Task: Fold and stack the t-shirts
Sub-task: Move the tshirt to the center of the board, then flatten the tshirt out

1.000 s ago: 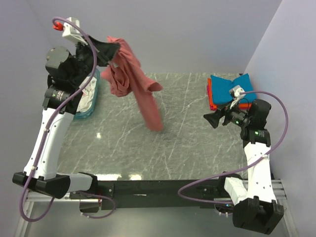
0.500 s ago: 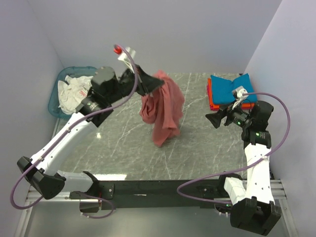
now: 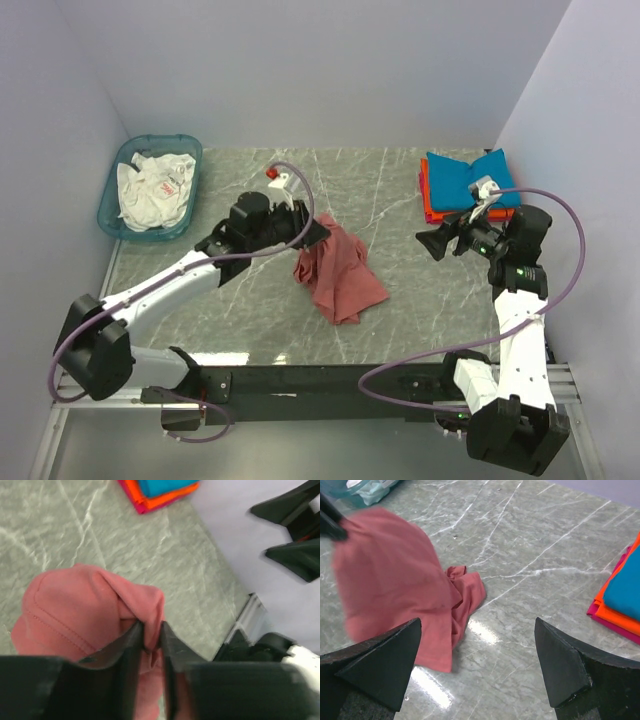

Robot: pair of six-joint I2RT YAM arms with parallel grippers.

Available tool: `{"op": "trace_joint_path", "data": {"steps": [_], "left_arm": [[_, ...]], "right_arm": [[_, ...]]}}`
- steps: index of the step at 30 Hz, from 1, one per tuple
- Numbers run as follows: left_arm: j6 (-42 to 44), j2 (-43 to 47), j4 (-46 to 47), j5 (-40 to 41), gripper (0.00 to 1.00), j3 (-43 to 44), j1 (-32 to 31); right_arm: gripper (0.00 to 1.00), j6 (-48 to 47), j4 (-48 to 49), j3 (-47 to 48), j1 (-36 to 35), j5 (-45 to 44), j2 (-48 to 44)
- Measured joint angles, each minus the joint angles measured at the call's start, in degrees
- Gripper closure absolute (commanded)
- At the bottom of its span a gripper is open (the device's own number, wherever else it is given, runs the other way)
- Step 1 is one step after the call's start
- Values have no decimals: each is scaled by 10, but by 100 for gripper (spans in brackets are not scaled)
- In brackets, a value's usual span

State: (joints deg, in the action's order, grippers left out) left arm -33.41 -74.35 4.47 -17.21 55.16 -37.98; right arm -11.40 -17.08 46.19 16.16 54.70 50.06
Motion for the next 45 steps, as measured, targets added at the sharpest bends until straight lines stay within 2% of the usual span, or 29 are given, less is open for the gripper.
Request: {"op": "trace_joint_path", "data": {"steps": [1, 2, 5, 9, 13, 18, 24, 28, 32, 37, 45], "left_arm": [[-1, -6, 17, 1, 61, -16, 0], [-3, -16, 35, 3, 46, -35, 0], [-5, -41, 54, 28, 26, -69, -3], [1, -50, 36, 97, 20, -77, -11], [16, -24, 9, 172, 15, -76, -15], [35, 43, -63, 263, 1, -52, -15], [74, 119, -139, 345, 0, 9, -15], [118, 156, -171, 382, 1, 25, -15], [152, 194, -180, 413, 0, -6, -15], [181, 220, -194, 427, 1, -53, -14], [202, 221, -205, 417, 0, -56, -14]], "right_arm": [[0, 0, 0, -1, 0, 0, 0], [0, 0, 1, -3, 0, 0, 0], [0, 0, 2, -7, 0, 0, 1], [1, 0, 4, -8, 0, 0, 5], [1, 0, 5, -8, 0, 0, 12], [1, -3, 10, -17, 0, 20, 15], [1, -19, 11, -27, -18, 64, 15], [1, -51, 5, -30, -70, 71, 17], [1, -95, -16, -30, -139, 54, 34], [1, -145, -48, -30, -228, 2, 63], [1, -218, -93, -12, -377, -122, 90]]}}
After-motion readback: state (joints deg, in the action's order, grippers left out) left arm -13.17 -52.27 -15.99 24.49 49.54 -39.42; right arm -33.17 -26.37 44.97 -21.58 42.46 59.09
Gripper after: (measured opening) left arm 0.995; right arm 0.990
